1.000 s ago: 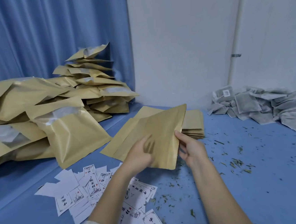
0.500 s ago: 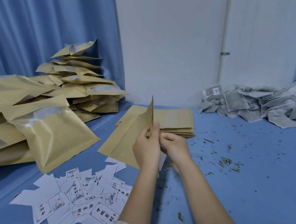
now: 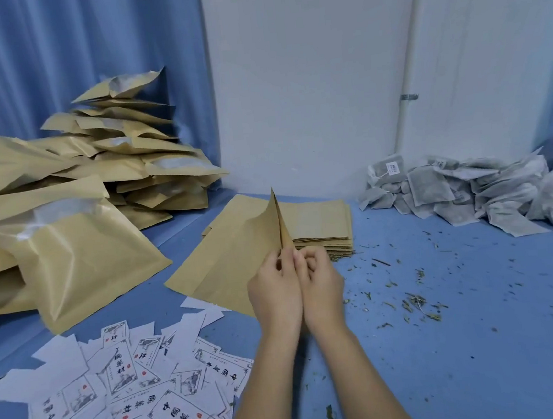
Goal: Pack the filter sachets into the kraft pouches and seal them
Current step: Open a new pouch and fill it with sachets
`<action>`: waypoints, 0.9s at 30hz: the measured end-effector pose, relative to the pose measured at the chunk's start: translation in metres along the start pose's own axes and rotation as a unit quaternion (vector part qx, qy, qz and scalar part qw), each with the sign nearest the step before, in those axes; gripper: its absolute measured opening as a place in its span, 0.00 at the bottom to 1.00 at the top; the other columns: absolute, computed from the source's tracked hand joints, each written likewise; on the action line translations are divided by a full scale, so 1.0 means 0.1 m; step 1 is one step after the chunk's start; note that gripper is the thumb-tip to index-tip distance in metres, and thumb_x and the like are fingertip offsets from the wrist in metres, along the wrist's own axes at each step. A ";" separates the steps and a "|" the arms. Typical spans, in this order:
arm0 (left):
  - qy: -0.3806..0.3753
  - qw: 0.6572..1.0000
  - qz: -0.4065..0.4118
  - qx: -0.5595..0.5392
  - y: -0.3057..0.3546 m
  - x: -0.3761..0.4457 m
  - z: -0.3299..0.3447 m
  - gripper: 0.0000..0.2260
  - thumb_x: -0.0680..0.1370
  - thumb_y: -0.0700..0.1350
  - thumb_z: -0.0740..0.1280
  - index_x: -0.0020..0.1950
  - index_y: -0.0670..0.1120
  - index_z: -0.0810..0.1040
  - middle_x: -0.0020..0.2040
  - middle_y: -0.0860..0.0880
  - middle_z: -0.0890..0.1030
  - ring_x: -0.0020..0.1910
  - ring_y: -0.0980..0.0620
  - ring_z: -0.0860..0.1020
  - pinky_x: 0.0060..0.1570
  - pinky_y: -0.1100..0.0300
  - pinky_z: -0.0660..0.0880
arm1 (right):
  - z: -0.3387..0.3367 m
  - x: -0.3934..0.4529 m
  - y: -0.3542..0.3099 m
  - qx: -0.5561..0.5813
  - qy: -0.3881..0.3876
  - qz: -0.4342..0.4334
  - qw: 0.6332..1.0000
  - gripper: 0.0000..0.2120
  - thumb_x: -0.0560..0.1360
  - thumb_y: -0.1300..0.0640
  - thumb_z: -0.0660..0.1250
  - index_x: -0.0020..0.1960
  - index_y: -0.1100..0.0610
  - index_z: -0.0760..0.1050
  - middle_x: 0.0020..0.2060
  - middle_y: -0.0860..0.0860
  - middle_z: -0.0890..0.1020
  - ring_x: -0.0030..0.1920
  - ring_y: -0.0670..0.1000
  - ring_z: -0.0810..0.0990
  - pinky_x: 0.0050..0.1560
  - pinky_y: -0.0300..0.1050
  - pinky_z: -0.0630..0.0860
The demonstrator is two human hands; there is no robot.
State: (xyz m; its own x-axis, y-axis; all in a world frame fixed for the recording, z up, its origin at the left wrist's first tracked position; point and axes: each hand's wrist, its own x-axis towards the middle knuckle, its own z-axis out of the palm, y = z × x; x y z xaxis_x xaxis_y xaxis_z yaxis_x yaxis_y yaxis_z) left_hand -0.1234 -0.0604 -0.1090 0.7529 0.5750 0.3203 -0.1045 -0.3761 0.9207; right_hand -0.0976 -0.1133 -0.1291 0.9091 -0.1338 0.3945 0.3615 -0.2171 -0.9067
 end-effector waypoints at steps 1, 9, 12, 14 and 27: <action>0.008 0.998 0.040 0.048 0.01 -0.02 0.01 0.14 0.80 0.46 0.60 0.39 0.42 0.77 0.34 0.43 0.80 0.37 0.42 0.76 0.33 0.57 0.61 | 0.01 -0.01 0.01 -0.009 -0.011 -0.008 1.000 0.04 0.79 0.51 0.60 0.47 0.49 0.71 0.35 0.41 0.79 0.35 0.36 0.76 0.33 0.25 0.68; 0.004 0.984 0.110 0.143 0.03 -0.03 -0.02 0.16 0.81 0.45 0.57 0.45 0.34 0.76 0.40 0.34 0.80 0.41 0.36 0.78 0.38 0.53 0.65 | -0.01 0.01 0.05 -0.112 -0.018 -0.034 0.993 0.14 0.80 0.49 0.55 0.39 0.53 0.70 0.28 0.43 0.72 0.30 0.42 0.69 0.29 0.32 0.66; 0.015 0.984 0.107 0.141 -0.01 -0.02 -0.01 0.16 0.81 0.45 0.57 0.44 0.34 0.76 0.39 0.35 0.80 0.40 0.36 0.77 0.35 0.55 0.59 | 0.00 0.01 0.06 -0.111 0.011 -0.033 0.993 0.13 0.80 0.54 0.56 0.39 0.54 0.71 0.26 0.43 0.69 0.29 0.44 0.67 0.29 0.35 0.63; 0.012 0.985 0.100 0.143 -0.05 0.00 -0.01 0.16 0.81 0.44 0.57 0.43 0.34 0.76 0.39 0.35 0.80 0.40 0.36 0.77 0.37 0.53 0.60 | 0.01 0.01 0.06 -0.097 0.025 -0.029 0.995 0.13 0.80 0.57 0.57 0.38 0.55 0.71 0.26 0.45 0.69 0.29 0.46 0.67 0.29 0.32 0.64; 0.021 0.975 0.125 0.183 -0.06 0.03 -0.03 0.16 0.82 0.43 0.55 0.43 0.35 0.76 0.39 0.33 0.80 0.40 0.34 0.77 0.35 0.56 0.58 | -0.02 0.04 0.02 -0.083 0.047 -0.020 0.995 0.11 0.80 0.55 0.56 0.51 0.57 0.75 0.33 0.50 0.76 0.32 0.47 0.71 0.30 0.36 0.63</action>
State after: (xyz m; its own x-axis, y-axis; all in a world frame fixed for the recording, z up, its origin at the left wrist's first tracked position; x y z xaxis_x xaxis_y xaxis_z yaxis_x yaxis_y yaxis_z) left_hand -0.1223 -0.0543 -0.1129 0.7058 0.4582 0.5403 -0.0366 -0.7381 0.6737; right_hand -0.0938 -0.1166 -0.1295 0.8686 -0.2105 0.4485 0.3499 -0.3804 -0.8561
